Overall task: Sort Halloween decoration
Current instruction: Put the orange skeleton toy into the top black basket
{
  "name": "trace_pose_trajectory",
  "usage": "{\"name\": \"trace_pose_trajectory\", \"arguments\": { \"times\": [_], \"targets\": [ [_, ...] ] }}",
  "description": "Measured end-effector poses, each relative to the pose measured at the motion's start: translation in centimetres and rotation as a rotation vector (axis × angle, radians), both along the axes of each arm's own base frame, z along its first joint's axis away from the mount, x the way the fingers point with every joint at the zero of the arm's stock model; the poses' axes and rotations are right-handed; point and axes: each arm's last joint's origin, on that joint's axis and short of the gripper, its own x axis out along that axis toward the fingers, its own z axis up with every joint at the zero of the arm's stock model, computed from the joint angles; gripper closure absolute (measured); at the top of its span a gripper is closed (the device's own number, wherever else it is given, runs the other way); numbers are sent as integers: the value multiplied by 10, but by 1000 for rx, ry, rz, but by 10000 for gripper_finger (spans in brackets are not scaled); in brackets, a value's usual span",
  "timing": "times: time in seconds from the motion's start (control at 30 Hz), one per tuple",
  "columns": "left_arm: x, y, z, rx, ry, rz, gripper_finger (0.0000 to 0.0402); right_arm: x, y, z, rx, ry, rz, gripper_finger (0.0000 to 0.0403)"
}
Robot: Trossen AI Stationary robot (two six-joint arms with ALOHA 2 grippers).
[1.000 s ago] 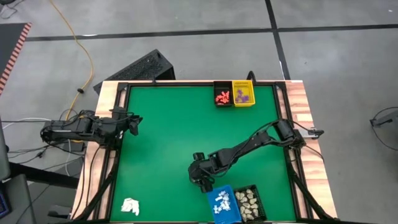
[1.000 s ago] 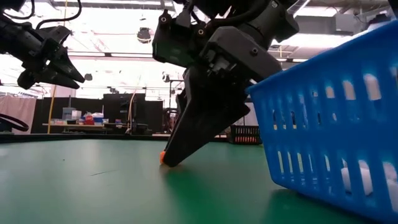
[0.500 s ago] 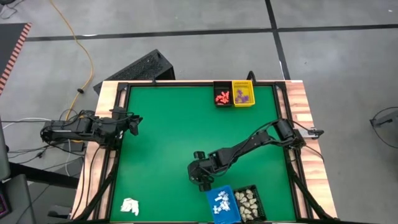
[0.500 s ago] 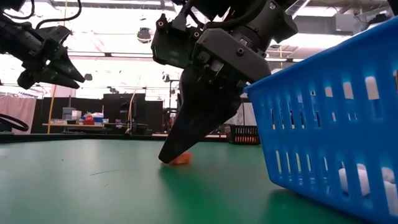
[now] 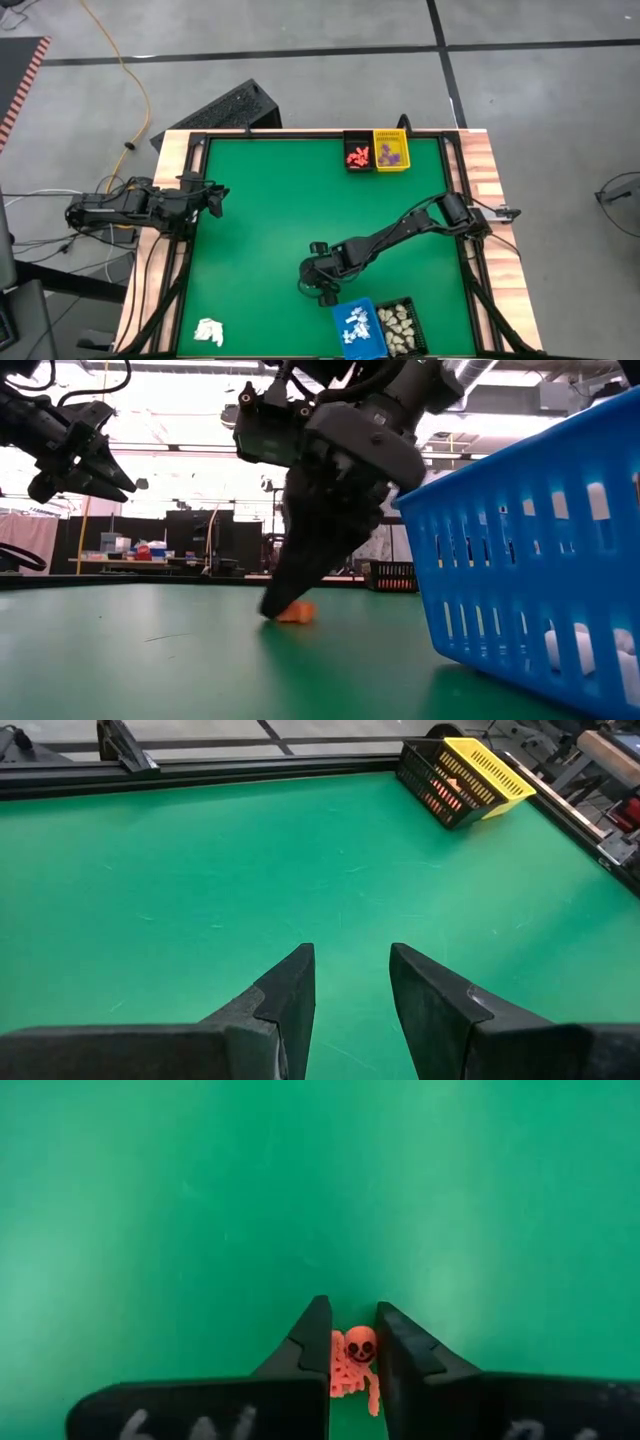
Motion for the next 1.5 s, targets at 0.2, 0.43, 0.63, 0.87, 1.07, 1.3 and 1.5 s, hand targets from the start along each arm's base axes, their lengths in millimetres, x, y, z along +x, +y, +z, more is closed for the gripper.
{"name": "trace_pose_trajectory", "arguments": {
  "times": [0.2, 0.43, 0.63, 0.87, 1.07, 1.3, 1.5],
  "targets": [
    [0, 0, 0, 0, 0, 0, 281, 3, 1, 21, -44, 49, 43, 351],
    [0, 0, 0, 0, 0, 0, 281, 0, -1, 39, -116, 132, 59, 351],
    [0, 0, 0, 0, 0, 0, 281, -9, -17, 44, -181, 238, 98, 351],
    [0, 0, 0, -1, 0, -2, 281, -23, -66, 81, -201, 275, 43, 351],
    [0, 0, 0, -1, 1, -3, 281, -55, -124, 137, -267, 240, -81, 351],
    [0, 0, 0, -2, 0, -3, 281, -96, -197, 192, -311, 106, -293, 351],
    [0, 0, 0, -1, 1, -3, 281, -128, -249, 201, -338, 58, -434, 351]
  ]
}}
